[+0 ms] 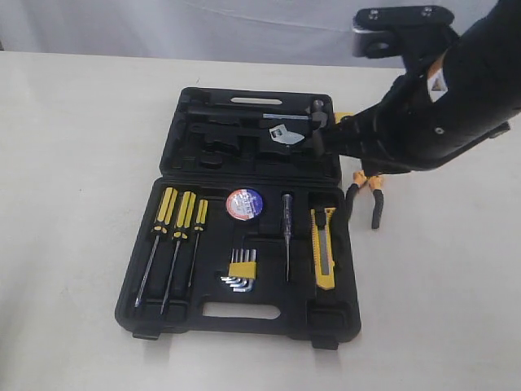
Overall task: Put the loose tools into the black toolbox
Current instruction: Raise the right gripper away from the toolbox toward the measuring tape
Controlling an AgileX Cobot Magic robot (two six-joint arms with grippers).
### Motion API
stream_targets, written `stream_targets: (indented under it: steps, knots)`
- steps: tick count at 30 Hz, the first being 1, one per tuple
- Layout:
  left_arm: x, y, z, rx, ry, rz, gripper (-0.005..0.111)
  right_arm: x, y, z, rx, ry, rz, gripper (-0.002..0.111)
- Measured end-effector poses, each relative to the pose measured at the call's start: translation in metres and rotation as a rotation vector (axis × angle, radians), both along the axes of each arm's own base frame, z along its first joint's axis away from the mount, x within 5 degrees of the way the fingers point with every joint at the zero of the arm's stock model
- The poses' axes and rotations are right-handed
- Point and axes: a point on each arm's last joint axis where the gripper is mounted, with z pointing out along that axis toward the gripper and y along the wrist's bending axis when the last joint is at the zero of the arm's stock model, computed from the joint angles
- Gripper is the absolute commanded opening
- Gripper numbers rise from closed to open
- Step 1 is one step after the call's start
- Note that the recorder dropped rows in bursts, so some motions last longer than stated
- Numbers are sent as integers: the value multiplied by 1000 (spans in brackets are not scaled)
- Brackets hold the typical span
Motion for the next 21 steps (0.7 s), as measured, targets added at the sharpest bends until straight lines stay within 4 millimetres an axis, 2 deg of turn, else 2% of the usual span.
stream_targets:
  steps: [1,4,7,13,15,21]
  knots:
    - [0,0,0,0,0,0,0,-6,-7,10,-18,-26,-27,0]
    - [0,0,0,0,0,0,0,-16,-19,20,-71,-43,-66,0]
    - [0,0,0,0,0,0,0,-23,-25,19,-113,3,-87,0]
    - [0,0,0,0,0,0,0,-21,-27,17,-101,6,-95,0]
    - [0,0,0,0,0,0,0,-14,-36,18,-82,15,-115,0]
    - [0,0,0,0,0,0,0,22,-76,28,5,38,-162,0]
